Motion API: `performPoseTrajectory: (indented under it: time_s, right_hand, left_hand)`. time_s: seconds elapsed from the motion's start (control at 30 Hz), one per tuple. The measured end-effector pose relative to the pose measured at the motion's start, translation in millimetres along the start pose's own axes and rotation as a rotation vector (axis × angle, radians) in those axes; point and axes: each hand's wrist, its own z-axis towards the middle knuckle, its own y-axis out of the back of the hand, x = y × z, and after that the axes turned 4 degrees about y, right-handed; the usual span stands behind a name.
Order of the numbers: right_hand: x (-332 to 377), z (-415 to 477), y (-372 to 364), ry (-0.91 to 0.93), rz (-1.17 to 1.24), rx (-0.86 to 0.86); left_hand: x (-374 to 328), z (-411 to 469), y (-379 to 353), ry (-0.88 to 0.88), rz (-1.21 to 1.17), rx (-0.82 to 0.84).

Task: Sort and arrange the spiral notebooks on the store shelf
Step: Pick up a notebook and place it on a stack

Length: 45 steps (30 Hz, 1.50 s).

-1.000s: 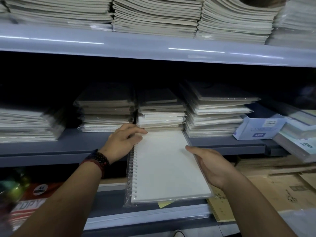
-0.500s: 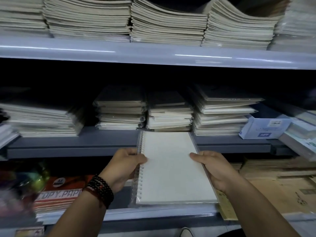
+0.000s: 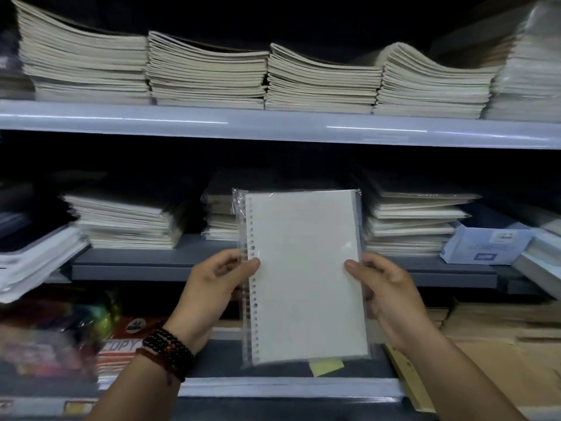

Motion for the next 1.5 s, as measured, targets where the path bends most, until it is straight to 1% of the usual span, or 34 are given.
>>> performPoseTrajectory:
  time_s: [0.1,0.13,0.2,0.27,0.33,0.37,0.47,0.5,0.57,0.67,0.73,0.83,0.87,0.9,0.97,1.0,1.03,1.13,1.2,1.27,1.33,1.43,1.5]
  right_hand:
    - [7,0,-13,0.147,-0.035,-0.088]
    - [9,0,-17,0.205,-0.051,-0.129]
    - [14,0,-22,0.357,-0.115,-0.179]
    - [19,0,-26,0.494,-0.191,-0.206]
    - [21,1,-29,0.582,-0.197,-0.213]
    - [21,2,-30,0.612,-0.184,-0.203]
    - [14,8,-31,0.648,-0.135,-0.126]
    - [11,11,-30,0.633,-0.091,-0.088]
    - [7,15,-30,0.570,-0.028,-0.042]
    - [2,18,-32,0.409,0.010,-0.065]
    - [2,18,-35,0.312,0.025,-0.091]
    - [5,22,-37,0.120,0.240,-0.070]
    - [6,23,-37,0.046,0.279,-0.028]
    - [6,23,-35,-0.020,0.251,0.045]
    - [4,21,-36,-0.128,0.096,0.235]
    - [1,19,-38,-0.150,0.046,0.295]
    - [-3,18,-39,-0.151,0.020,0.314]
    - [-10,21,-43,-0.084,0.058,0.253]
    - [-10,24,-43,-0.032,0.090,0.228]
    - [-11,27,-43,0.006,0.116,0.231]
    - [-16,31,-44,0.018,0.127,0.221]
    - [-20,37,-49,0.009,0.151,0.210]
    - [-21,38,-53,0.003,0.134,0.247]
  left_hand:
    - [-5,2,2,-0.142,0.075,-0.150]
    - [-7,2,3,-0.167,0.102,-0.181]
    - [-15,0,4,-0.190,0.079,-0.193]
    - [-23,-2,3,-0.236,0.023,-0.151]
    - [-32,-5,4,-0.259,-0.060,-0.097]
    - [-35,-5,5,-0.244,-0.134,-0.062]
    - [-37,-4,16,-0.111,-0.407,0.091]
    - [-36,-3,19,-0.082,-0.437,0.118]
    - [-34,-2,22,-0.067,-0.434,0.111]
    - [-27,3,24,-0.042,-0.374,0.031]
    - [-20,7,27,-0.018,-0.338,0.014]
    - [-16,9,28,-0.042,-0.385,0.016]
    - [-15,10,29,-0.055,-0.403,0.014]
    - [-12,11,30,-0.065,-0.413,0.012]
    - [-8,14,35,-0.065,-0.424,0.013]
    - [-7,15,37,-0.060,-0.426,0.017]
    - [-5,16,39,-0.052,-0.420,0.019]
    - [3,21,46,-0.006,-0.404,0.025]
    - [7,24,52,0.059,-0.358,0.103]
    - [10,24,59,0.174,-0.266,0.199]
    - [10,22,63,0.264,-0.193,0.236]
    - [13,23,68,0.279,-0.159,0.196]
    - [12,22,69,0.248,-0.124,0.141]
